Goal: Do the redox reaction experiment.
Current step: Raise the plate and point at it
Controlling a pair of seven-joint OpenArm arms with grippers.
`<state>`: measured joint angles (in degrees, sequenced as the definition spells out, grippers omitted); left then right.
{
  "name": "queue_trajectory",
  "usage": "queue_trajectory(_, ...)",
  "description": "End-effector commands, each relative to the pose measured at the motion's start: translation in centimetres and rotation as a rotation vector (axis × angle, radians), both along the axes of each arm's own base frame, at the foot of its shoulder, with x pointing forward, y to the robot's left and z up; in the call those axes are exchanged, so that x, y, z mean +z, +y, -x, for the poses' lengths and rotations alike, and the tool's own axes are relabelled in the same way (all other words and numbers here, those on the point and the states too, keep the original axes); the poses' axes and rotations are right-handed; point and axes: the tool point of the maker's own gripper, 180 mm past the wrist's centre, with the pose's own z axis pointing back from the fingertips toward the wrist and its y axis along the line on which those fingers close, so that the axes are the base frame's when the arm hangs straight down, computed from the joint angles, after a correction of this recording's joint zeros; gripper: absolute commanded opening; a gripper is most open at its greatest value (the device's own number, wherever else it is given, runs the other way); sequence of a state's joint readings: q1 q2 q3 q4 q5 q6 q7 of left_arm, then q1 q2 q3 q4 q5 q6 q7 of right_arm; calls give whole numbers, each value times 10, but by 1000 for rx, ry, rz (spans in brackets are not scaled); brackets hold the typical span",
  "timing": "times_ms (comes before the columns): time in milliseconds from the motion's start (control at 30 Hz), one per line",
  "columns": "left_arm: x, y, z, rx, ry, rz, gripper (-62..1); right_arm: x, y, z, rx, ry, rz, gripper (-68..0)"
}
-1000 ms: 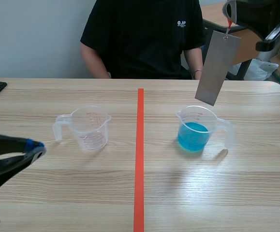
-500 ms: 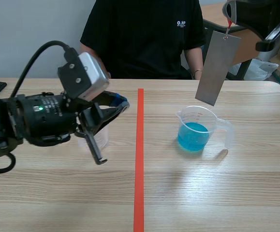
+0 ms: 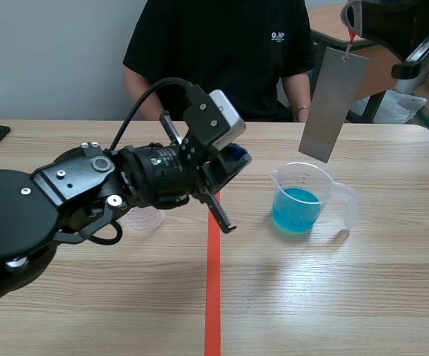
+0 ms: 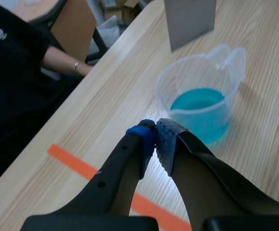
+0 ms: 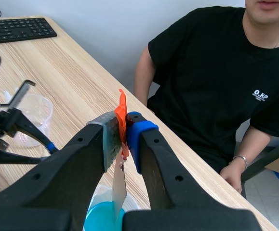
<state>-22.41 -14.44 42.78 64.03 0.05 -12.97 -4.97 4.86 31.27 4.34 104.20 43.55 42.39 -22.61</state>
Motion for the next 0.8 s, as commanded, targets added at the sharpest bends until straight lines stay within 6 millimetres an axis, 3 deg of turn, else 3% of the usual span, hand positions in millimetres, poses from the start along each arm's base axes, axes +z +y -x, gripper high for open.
queue_trajectory(0, 20, -15, -2, -26, -42, 50, -562, 13, 0, 1, 12, -39, 3, -660)
queue_trajectory(233, 18, -41, -4, -59, -53, 54, -562, 13, 0, 1, 12, -39, 3, -660)
queue_trajectory(767, 19, -58, -25, -6, -99, 48, -562, 13, 0, 1, 12, -40, 3, -660)
